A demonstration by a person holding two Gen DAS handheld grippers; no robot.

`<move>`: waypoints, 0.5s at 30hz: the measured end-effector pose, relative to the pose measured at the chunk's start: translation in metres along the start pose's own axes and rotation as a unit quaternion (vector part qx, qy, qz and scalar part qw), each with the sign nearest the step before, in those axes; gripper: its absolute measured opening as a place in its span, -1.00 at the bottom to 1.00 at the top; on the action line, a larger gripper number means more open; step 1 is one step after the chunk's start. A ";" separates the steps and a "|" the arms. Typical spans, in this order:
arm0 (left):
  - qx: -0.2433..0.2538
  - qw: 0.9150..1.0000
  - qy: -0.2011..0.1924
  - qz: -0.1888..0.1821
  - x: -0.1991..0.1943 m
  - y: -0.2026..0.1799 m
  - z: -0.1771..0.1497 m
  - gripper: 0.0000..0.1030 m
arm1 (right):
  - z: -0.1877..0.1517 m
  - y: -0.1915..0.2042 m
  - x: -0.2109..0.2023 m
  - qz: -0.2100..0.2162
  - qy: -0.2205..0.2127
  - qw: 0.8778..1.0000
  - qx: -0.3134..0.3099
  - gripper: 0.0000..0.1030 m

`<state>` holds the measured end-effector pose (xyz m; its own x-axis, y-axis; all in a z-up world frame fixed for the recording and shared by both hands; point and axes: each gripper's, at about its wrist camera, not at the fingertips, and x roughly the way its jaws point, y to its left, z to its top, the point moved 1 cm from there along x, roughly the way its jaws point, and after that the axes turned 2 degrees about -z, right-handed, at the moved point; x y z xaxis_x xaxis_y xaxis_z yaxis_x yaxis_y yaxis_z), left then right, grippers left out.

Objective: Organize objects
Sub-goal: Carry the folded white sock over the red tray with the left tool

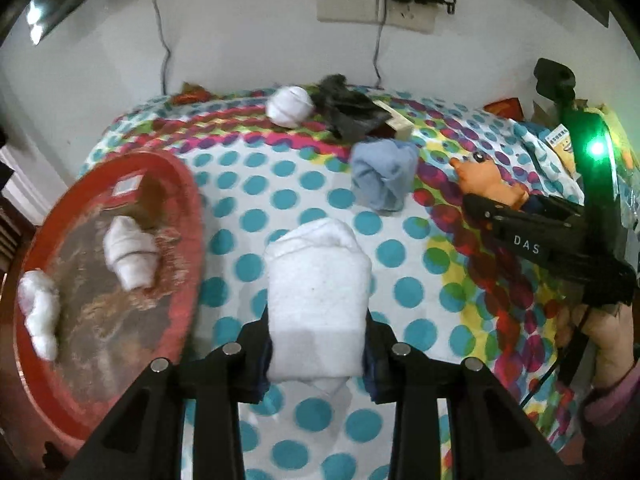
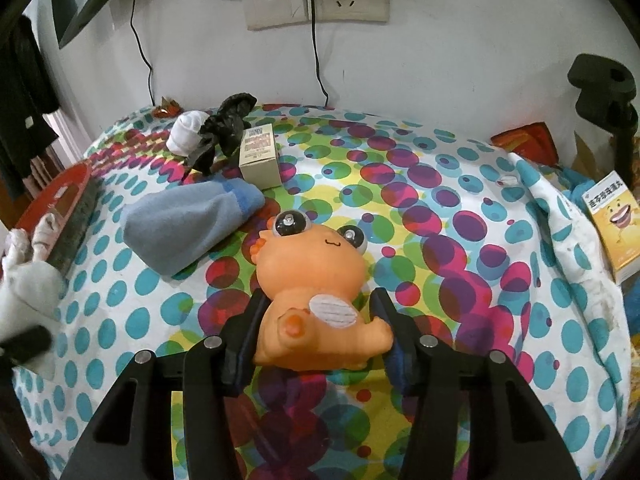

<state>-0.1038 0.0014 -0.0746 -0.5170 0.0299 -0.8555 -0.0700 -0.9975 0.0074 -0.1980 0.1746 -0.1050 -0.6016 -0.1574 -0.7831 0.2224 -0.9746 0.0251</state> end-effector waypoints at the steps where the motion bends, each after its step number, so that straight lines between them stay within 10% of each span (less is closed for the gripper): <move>1: 0.001 1.000 -0.002 0.008 -0.003 0.003 -0.001 -0.33 | 0.000 0.001 0.000 -0.003 0.001 1.000 -0.002 -0.04; 15: -0.072 0.996 -0.024 0.036 -0.046 0.067 -0.018 -0.33 | -0.001 0.005 0.001 -0.024 0.004 1.000 -0.017 -0.02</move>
<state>-0.0695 -0.0682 -0.0445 -0.5572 -0.0431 -0.8292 0.0903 -0.9959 -0.0089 -0.1971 0.1693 -0.1064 -0.6054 -0.1088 -0.7884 0.2194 -0.9750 -0.0339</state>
